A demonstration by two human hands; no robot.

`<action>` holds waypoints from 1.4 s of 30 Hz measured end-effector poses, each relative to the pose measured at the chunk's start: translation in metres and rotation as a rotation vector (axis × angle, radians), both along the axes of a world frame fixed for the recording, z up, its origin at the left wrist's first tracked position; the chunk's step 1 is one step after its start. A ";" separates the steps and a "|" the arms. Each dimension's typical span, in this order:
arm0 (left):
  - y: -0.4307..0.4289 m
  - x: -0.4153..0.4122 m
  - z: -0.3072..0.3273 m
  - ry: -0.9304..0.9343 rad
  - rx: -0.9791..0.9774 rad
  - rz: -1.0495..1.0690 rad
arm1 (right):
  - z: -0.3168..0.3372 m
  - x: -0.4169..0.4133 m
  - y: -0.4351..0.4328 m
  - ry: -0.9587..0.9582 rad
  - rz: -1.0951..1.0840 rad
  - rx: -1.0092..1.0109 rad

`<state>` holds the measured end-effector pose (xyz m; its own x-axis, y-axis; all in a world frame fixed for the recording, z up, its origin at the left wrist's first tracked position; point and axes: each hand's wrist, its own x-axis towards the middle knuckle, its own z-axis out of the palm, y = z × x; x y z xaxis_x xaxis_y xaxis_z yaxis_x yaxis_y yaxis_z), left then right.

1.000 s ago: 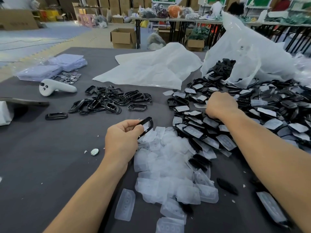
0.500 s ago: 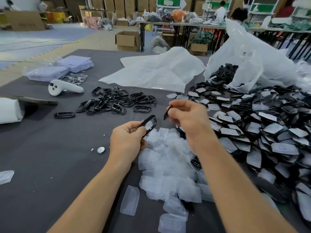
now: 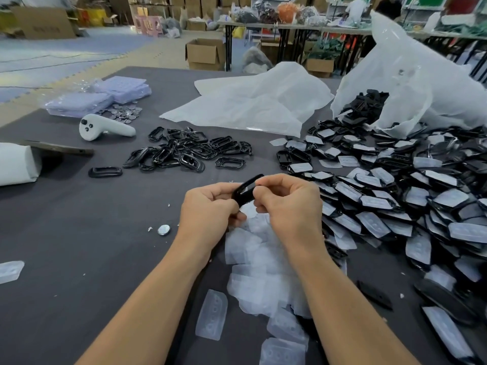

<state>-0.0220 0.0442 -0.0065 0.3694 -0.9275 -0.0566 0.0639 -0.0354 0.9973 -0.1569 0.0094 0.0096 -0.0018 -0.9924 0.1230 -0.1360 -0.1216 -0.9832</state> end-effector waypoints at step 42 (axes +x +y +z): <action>0.002 -0.016 0.004 0.007 -0.066 0.004 | -0.001 0.008 0.009 -0.016 0.054 0.004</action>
<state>-0.0385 0.0463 -0.0026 0.3726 -0.9280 0.0020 0.0707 0.0306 0.9970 -0.1494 0.0182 0.0086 0.0501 -0.9915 0.1198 -0.1135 -0.1249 -0.9857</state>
